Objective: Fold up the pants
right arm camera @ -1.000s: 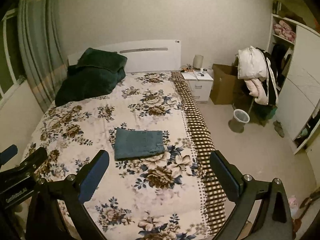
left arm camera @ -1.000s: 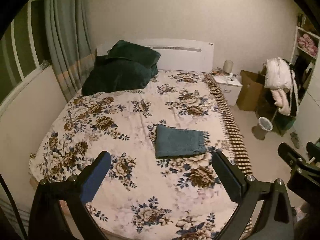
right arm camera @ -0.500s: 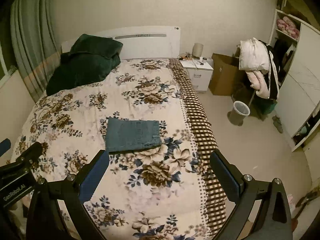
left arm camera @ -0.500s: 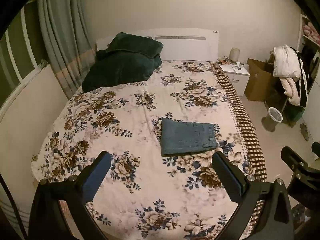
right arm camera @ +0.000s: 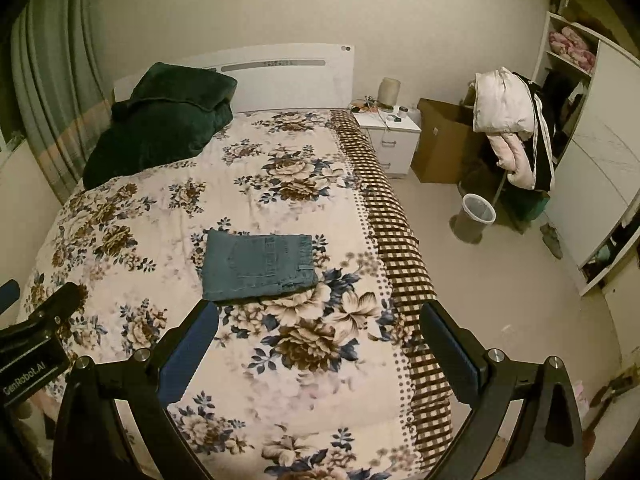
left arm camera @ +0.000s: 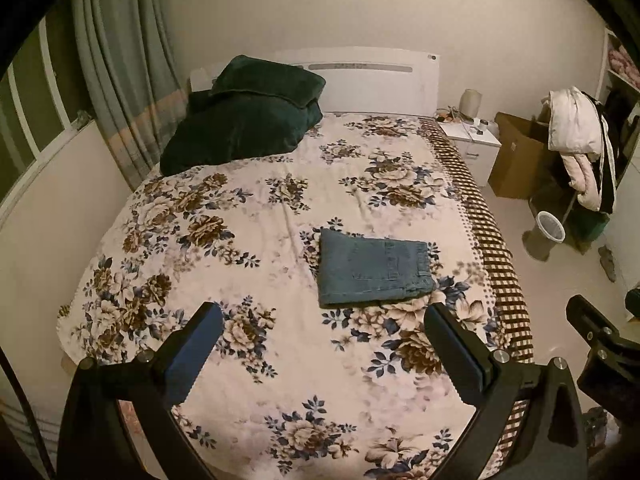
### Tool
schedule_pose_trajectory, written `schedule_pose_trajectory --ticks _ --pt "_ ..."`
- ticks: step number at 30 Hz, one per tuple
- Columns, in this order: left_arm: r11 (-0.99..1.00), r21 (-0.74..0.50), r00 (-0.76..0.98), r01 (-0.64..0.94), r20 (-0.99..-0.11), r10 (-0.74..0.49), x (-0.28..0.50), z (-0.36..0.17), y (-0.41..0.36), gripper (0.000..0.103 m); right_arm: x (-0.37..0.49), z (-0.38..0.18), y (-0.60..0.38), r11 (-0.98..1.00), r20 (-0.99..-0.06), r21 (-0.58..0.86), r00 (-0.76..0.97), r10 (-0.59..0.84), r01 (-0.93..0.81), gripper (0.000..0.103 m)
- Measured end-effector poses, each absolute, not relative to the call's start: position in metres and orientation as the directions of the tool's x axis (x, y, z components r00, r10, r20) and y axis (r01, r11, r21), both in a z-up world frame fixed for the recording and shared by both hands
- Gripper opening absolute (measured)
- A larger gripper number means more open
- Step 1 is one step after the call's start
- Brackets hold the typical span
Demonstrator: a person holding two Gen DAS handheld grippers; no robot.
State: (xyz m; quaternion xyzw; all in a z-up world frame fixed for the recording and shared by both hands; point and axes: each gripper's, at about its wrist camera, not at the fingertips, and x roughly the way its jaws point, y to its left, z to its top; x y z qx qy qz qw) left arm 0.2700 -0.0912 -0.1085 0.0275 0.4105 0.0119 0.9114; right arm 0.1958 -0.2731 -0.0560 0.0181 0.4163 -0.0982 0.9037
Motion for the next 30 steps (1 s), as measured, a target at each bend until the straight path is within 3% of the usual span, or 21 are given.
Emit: schedule_pose_trajectory --ticks 30 --pt "0.998 0.063 0.663 -0.023 -0.746 0.062 0.2678 -0.1067 -0.0871 0.103 0.1934 -0.052 -0.2659 0.986 -0.748 -0.032 0.65 -0.133 0.165 0.102"
